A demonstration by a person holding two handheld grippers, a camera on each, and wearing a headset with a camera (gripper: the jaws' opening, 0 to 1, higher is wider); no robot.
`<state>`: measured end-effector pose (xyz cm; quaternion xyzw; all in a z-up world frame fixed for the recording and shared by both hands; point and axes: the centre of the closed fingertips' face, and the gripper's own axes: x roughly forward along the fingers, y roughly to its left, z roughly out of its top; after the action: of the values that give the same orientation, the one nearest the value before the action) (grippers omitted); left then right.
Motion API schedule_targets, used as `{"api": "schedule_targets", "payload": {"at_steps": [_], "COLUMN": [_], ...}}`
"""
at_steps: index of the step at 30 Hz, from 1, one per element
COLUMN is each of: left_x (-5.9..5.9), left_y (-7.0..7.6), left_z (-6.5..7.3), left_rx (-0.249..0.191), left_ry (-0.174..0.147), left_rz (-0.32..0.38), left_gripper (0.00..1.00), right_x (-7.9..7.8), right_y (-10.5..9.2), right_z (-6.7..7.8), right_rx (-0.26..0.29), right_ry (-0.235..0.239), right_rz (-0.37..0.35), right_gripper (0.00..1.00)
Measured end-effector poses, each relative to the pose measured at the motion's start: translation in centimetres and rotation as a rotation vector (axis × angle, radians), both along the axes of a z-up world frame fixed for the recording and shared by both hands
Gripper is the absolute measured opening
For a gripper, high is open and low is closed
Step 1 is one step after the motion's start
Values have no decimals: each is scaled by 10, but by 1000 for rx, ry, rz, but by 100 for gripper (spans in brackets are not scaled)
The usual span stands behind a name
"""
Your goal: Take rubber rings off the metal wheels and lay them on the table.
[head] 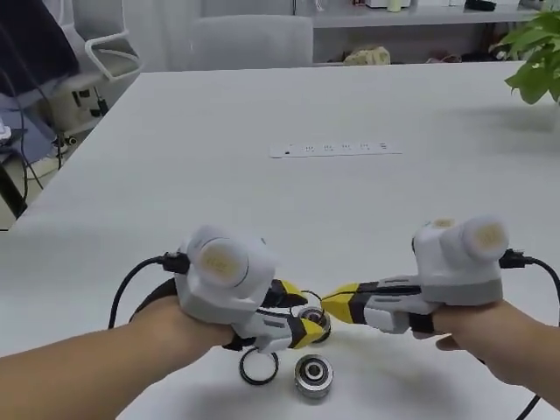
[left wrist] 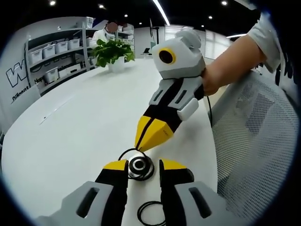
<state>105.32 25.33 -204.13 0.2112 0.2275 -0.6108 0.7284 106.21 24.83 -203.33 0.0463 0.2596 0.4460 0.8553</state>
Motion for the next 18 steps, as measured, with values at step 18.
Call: {"api": "schedule_targets", "payload": {"at_steps": [18], "left_x": [-13], "left_y": [33], "left_z": [50], "left_rx": [-128], "left_ry": [-7], "left_rz": [36], "left_gripper": [45], "right_x": [-5], "right_y": [8], "right_z": [17], "right_rx": [52], "right_ry": [-12], "right_rz": [24], "right_gripper": [0]}}
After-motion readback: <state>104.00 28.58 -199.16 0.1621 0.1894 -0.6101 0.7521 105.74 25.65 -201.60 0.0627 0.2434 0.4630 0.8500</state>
